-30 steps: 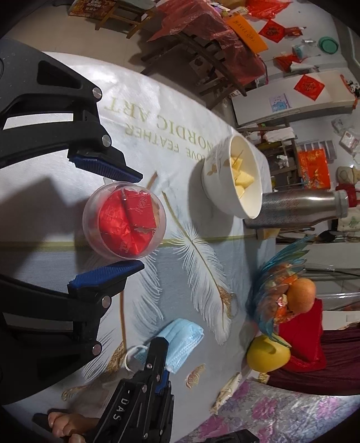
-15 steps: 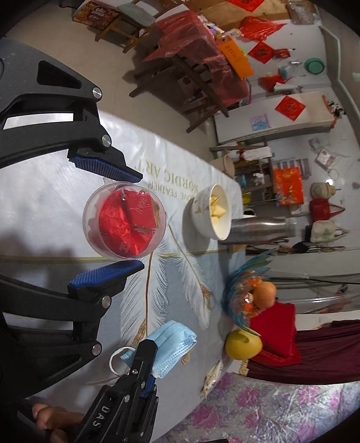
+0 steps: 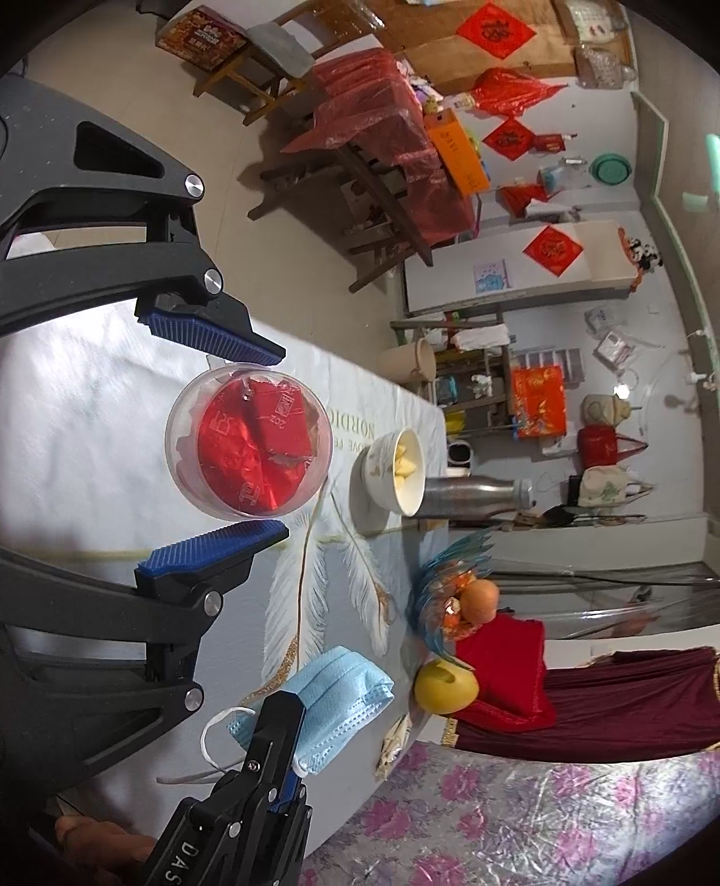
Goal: Collect trash
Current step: 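Carry the red candy cup and blue mask over to the red wastebasket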
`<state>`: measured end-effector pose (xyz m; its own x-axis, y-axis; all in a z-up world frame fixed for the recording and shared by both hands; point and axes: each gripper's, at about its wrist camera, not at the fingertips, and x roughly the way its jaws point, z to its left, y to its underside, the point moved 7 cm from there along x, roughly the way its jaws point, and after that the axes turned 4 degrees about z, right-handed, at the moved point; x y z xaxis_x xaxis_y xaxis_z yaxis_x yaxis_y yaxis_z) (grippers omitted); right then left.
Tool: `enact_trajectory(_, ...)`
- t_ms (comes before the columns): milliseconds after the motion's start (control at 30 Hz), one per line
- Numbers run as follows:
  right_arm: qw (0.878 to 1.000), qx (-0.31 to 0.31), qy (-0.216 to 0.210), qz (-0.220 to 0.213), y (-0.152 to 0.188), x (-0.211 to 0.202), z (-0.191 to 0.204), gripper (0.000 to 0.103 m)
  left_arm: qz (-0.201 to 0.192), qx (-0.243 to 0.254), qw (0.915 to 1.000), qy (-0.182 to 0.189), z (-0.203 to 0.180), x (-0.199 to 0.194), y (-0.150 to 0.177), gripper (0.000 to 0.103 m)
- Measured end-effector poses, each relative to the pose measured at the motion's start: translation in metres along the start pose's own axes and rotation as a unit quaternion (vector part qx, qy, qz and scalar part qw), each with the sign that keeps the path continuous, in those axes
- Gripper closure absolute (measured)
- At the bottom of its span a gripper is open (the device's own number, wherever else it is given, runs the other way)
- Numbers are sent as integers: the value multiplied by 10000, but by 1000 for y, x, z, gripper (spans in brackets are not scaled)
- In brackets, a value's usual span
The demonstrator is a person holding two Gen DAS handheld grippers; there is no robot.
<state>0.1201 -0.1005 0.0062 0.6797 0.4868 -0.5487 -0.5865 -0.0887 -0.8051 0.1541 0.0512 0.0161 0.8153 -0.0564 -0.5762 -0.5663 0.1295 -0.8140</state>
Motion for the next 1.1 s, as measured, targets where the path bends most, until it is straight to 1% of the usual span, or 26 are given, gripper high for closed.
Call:
enact_trajectory(133, 9995, -235, -211, 36, 7, -9, 42, 88, -90, -62, 9998, -143, 26, -30, 16, 46)
enact_trajectory(200, 9985, -385, -358, 118, 14, -10, 68, 88, -68, -136, 9996, -241, 46, -45, 31, 46)
enact_trajectory(267, 9968, -545, -537, 244, 22, -9, 95, 88, 35, -219, 9992, -328, 66, -56, 48, 46)
enact_trajectory(400, 9918, -811, -825, 547, 42, -1, 144, 88, 499, -443, 9963, -549, 116, -68, 97, 46)
enact_trajectory(500, 9856, -986, -1028, 915, 63, 13, 179, 88, 1078, -635, 9890, -786, 158, -65, 147, 46)
enact_trajectory(567, 9810, -1063, -1138, 1161, 75, 23, 198, 88, 1539, -825, 9806, -889, 187, -61, 188, 46)
enact_trajectory(600, 9774, -1122, -1206, 1324, 83, 31, 209, 88, 1681, -919, 9775, -883, 196, -59, 203, 46)
enact_trajectory(633, 9750, -1171, -1238, 1427, 90, 36, 219, 88, 1910, -1110, 9718, -829, 210, -54, 226, 46)
enact_trajectory(733, 9666, -1313, -1319, 1761, 111, 55, 244, 88, 2245, -1443, 9612, -689, 231, -44, 271, 46)
enact_trajectory(800, 9606, -1397, -1347, 1988, 124, 68, 257, 88, 2523, -1636, 9523, -512, 238, -31, 301, 46)
enact_trajectory(867, 9559, -1439, -1352, 2175, 135, 80, 263, 88, 2703, -1764, 9458, -343, 240, -21, 322, 46)
enact_trajectory(900, 9530, -1450, -1363, 2283, 141, 85, 269, 88, 2802, -1793, 9427, -266, 239, -14, 332, 43)
enact_trajectory(933, 9510, -1464, -1367, 2355, 145, 90, 273, 88, 2884, -1804, 9400, -255, 239, -11, 340, 34)
enact_trajectory(1000, 9470, -1509, -1377, 2481, 152, 97, 282, 88, 3029, -1840, 9346, -290, 240, -5, 354, 22)
enact_trajectory(1100, 9404, -1581, -1433, 2647, 160, 108, 292, 88, 3174, -1820, 9301, -316, 241, -3, 364, 19)
